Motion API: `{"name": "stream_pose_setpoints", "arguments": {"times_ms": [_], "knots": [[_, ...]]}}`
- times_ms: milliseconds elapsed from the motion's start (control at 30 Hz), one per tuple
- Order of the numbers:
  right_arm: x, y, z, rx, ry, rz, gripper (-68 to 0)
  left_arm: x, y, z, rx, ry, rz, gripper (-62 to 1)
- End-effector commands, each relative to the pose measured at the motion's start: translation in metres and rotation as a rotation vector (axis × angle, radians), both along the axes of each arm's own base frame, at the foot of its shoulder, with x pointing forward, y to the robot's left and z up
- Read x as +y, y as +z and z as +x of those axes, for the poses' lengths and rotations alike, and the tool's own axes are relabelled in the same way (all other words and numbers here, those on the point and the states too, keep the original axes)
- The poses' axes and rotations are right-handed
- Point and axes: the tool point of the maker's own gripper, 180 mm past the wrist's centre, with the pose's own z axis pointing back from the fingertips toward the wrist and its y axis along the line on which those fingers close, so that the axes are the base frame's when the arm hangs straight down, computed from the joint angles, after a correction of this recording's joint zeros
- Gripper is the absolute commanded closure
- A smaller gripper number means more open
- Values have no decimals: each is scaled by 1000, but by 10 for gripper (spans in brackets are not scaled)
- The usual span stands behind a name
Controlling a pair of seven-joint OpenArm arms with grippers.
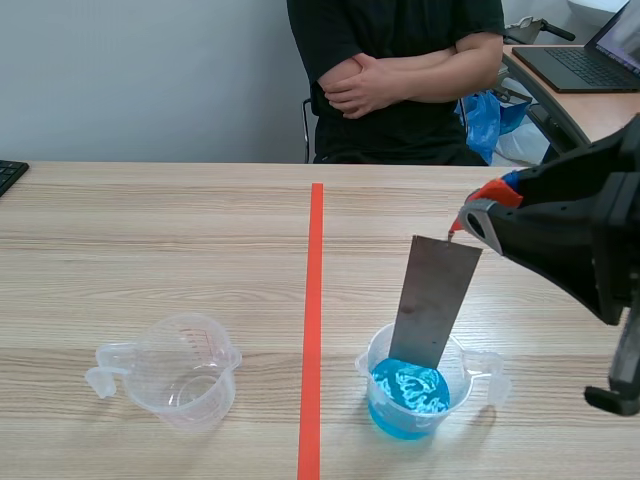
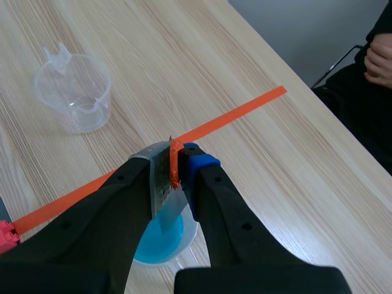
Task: Do the redox reaction experiment.
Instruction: 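Raise the plate and point at it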
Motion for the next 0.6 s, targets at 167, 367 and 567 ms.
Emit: {"name": "stream_pose_setpoints", "arguments": {"times_ms": [167,367,567], "knots": [[6,26,-5,-53,24,11,-15,-4,7,1,-26,-16,-10,-45],[4,32,-6,-45,17,21,-15,-4,7,2,-25,-16,-10,-45],[3,32,-8,-21,15,38,-15,-4,7,1,-25,-17,-9,-45]]}}
